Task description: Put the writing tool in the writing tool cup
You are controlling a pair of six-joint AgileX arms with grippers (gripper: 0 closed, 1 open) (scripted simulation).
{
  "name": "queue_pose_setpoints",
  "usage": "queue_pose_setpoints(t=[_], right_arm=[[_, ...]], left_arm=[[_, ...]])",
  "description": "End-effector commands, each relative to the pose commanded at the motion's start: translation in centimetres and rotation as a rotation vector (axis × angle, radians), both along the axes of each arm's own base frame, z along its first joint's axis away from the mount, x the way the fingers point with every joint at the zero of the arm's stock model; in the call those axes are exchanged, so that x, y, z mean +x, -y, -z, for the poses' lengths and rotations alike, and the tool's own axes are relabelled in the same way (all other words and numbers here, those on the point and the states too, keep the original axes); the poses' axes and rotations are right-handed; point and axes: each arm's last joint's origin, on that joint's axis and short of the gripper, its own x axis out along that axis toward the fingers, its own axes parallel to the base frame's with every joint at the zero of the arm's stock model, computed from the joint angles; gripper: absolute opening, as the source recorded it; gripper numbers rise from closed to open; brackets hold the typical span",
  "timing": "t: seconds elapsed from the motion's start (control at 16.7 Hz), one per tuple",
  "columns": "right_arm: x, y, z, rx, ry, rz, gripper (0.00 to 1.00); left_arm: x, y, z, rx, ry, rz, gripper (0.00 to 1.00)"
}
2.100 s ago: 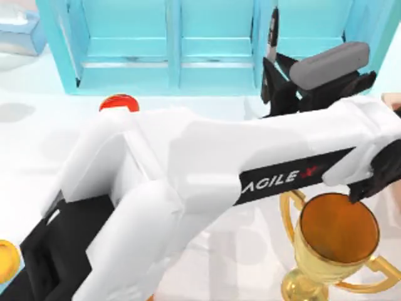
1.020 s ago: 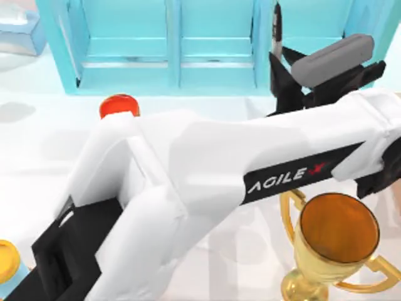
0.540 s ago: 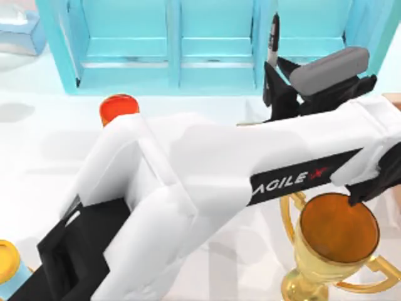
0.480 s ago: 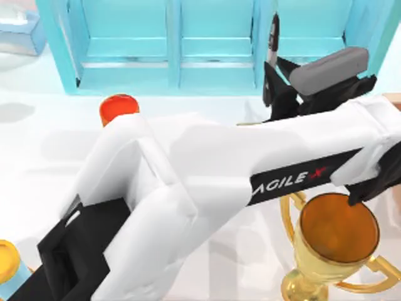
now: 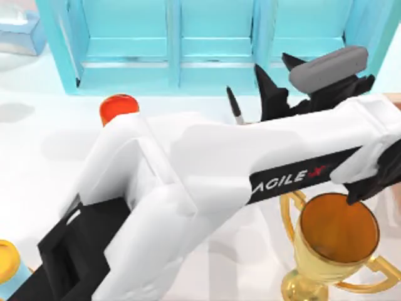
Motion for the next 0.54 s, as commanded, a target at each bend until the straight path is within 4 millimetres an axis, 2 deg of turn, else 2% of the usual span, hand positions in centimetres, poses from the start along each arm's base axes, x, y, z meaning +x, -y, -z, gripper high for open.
queue_pose_setpoints(t=[0.18, 0.54], right_arm=[[0.00, 0.00, 0.00, 0.000, 0.000, 0.000, 1.00], [0.00, 0.00, 0.00, 0.000, 0.000, 0.000, 1.00]], left_arm=[[0.00, 0.00, 0.00, 0.000, 0.000, 0.000, 0.98], [0.00, 0.00, 0.00, 0.000, 0.000, 0.000, 1.00]])
